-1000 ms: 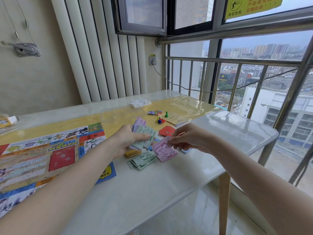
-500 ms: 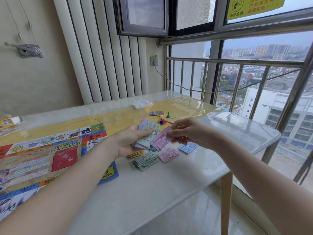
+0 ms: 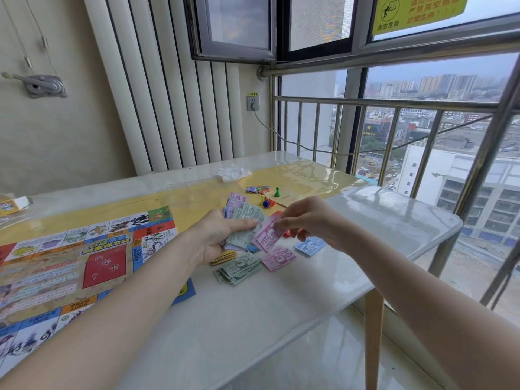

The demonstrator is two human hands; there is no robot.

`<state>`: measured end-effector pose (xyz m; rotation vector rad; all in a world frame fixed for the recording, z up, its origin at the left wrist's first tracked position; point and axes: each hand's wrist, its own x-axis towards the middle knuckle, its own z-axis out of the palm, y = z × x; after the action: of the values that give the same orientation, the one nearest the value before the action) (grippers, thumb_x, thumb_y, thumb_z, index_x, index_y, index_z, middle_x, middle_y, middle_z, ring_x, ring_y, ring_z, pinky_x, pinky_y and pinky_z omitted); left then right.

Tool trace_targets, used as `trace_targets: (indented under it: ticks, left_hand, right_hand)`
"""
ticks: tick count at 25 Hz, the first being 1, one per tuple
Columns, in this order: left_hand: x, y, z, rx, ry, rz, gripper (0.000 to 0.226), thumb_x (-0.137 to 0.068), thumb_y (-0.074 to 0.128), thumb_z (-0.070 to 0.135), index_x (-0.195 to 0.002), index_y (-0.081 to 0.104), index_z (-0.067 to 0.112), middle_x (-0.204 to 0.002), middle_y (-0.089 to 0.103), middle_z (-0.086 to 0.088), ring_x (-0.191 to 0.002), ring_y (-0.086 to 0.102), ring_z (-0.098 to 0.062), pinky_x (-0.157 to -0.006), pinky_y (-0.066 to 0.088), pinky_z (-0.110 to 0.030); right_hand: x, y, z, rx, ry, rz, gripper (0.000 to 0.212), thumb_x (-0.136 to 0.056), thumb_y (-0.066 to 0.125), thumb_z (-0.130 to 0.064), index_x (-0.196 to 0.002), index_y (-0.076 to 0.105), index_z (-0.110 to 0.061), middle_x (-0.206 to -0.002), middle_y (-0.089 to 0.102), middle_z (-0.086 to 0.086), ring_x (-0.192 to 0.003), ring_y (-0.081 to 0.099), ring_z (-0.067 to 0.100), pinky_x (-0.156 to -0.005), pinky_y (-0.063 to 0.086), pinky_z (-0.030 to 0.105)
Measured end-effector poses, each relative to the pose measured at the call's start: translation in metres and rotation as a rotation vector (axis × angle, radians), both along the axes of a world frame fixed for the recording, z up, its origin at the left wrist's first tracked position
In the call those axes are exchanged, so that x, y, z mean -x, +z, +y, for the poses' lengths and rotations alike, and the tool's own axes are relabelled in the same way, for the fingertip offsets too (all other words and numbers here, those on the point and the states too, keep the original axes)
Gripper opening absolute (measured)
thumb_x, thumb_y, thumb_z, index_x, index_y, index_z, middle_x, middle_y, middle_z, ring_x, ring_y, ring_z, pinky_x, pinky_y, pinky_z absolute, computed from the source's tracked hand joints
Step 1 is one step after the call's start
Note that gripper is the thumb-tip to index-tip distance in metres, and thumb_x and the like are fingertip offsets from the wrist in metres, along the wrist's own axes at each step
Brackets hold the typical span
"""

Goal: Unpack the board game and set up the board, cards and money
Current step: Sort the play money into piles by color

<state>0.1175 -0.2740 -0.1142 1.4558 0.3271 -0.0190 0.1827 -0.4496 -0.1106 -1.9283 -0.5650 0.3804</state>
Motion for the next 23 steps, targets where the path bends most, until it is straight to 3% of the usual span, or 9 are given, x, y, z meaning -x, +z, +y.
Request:
trace_targets:
  ticks: [4, 8, 12, 15, 18, 21, 23]
  left_hand:
    - [0.001, 0.002, 0.007, -0.016, 0.088, -0.023, 0.013, -0.079, 0.065, -0.007, -0.08, 0.059, 0.005, -0.058, 0.069, -0.008, -0.048, 0.067, -0.019, -0.043, 0.055, -0.029]
    - [0.003, -0.001, 0.008, -0.044, 0.115, -0.027, 0.017, -0.078, 0.066, -0.007, -0.079, 0.057, 0.007, -0.055, 0.068, -0.006, -0.046, 0.066, -0.017, -0.042, 0.054, -0.027]
    - [0.004, -0.003, 0.007, -0.033, 0.113, -0.018, 0.017, -0.078, 0.066, -0.007, -0.081, 0.057, 0.007, -0.055, 0.068, -0.006, -0.046, 0.066, -0.018, -0.043, 0.055, -0.029]
    - [0.005, -0.004, 0.009, -0.042, 0.108, -0.017, 0.014, -0.078, 0.066, -0.006, -0.082, 0.059, 0.006, -0.058, 0.069, -0.007, -0.048, 0.067, -0.019, -0.047, 0.056, -0.031]
    - [0.008, -0.005, 0.012, -0.054, 0.112, -0.015, 0.014, -0.079, 0.066, -0.005, -0.083, 0.059, 0.006, -0.067, 0.069, -0.01, -0.048, 0.067, -0.018, -0.046, 0.055, -0.031]
    - [0.011, -0.007, 0.013, -0.045, 0.113, -0.021, 0.015, -0.079, 0.066, -0.005, -0.085, 0.058, 0.006, -0.078, 0.067, -0.013, -0.049, 0.067, -0.017, -0.049, 0.056, -0.03]
    - [0.015, -0.008, 0.016, -0.045, 0.083, -0.019, 0.015, -0.079, 0.066, -0.006, -0.09, 0.06, 0.003, -0.074, 0.069, -0.012, -0.052, 0.068, -0.017, -0.049, 0.057, -0.028]
  right_hand:
    - [0.0, -0.002, -0.01, 0.009, -0.026, 0.064, 0.008, -0.077, 0.071, -0.004, -0.08, 0.066, 0.002, -0.07, 0.06, 0.013, -0.053, 0.051, 0.013, -0.047, 0.042, 0.019]
    - [0.003, -0.003, -0.014, 0.052, -0.063, 0.086, 0.006, -0.075, 0.072, -0.003, -0.074, 0.066, -0.002, -0.062, 0.064, 0.007, -0.046, 0.05, 0.01, -0.043, 0.041, 0.016]
    - [0.008, -0.014, -0.005, 0.231, -0.097, -0.029, 0.012, -0.076, 0.07, -0.002, -0.069, 0.061, -0.004, -0.058, 0.059, 0.007, -0.044, 0.048, 0.012, -0.036, 0.035, 0.016]
    - [0.011, -0.022, 0.008, 0.516, -0.134, -0.294, 0.013, -0.076, 0.073, -0.017, -0.078, 0.064, -0.009, -0.069, 0.058, 0.003, -0.059, 0.055, 0.014, -0.047, 0.043, 0.021]
    - [0.014, -0.021, 0.013, 0.765, -0.168, -0.477, 0.03, -0.076, 0.072, -0.032, -0.093, 0.059, -0.011, -0.088, 0.057, 0.005, -0.086, 0.058, 0.024, -0.067, 0.047, 0.032]
    - [0.017, -0.013, 0.013, 0.693, -0.134, -0.466, 0.024, -0.08, 0.069, -0.028, -0.087, 0.057, -0.009, -0.083, 0.058, 0.004, -0.078, 0.055, 0.019, -0.069, 0.048, 0.03]
    - [0.019, -0.008, 0.017, 0.402, -0.105, -0.371, 0.017, -0.086, 0.063, -0.023, -0.081, 0.058, -0.008, -0.07, 0.057, 0.0, -0.06, 0.052, 0.012, -0.056, 0.046, 0.023]
